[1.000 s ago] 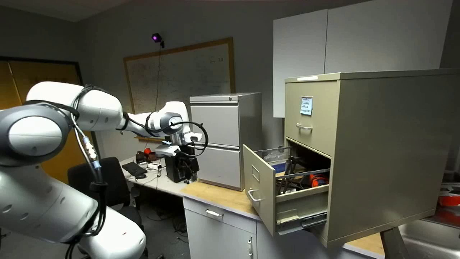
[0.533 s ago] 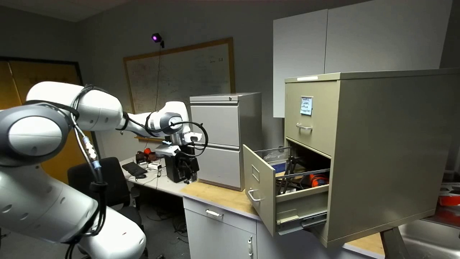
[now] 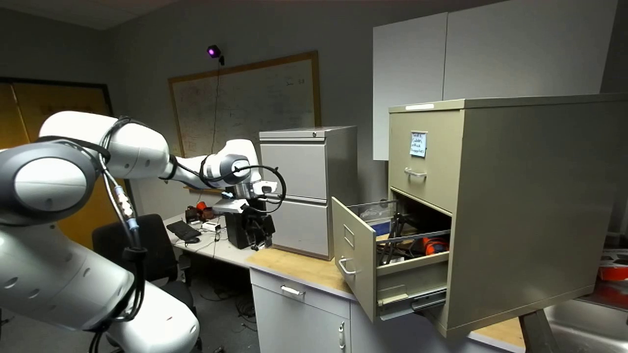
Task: Close the bottom drawer of the file cabinet to the right
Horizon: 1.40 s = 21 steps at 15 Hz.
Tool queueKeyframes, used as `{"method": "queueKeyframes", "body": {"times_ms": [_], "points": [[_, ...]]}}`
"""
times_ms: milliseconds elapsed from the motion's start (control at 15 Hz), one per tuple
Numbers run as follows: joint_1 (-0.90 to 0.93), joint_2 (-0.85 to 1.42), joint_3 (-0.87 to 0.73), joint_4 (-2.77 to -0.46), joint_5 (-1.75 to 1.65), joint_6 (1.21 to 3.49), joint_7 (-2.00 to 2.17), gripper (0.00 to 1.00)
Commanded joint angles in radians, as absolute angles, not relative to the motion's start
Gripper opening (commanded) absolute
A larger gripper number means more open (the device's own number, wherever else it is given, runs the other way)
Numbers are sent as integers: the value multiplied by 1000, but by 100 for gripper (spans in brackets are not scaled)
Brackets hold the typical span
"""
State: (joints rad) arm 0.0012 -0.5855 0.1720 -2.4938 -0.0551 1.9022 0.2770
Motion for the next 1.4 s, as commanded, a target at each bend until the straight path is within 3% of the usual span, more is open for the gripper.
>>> {"method": "queueKeyframes", "body": {"times_ms": [0,200,267,400,933,1333], "points": [[-32,-549,172,-2482,-148,1977,309,100],[-72,-503,154,-2465,-210,2066,341,100],[-86,-486,147,-2461,-228,2100,349,75],[-117,-451,136,-2458,-274,2191,360,67],[-298,-306,144,-2383,-579,2573,601,3],[-396,-179,166,-2302,-858,2776,862,0]]}}
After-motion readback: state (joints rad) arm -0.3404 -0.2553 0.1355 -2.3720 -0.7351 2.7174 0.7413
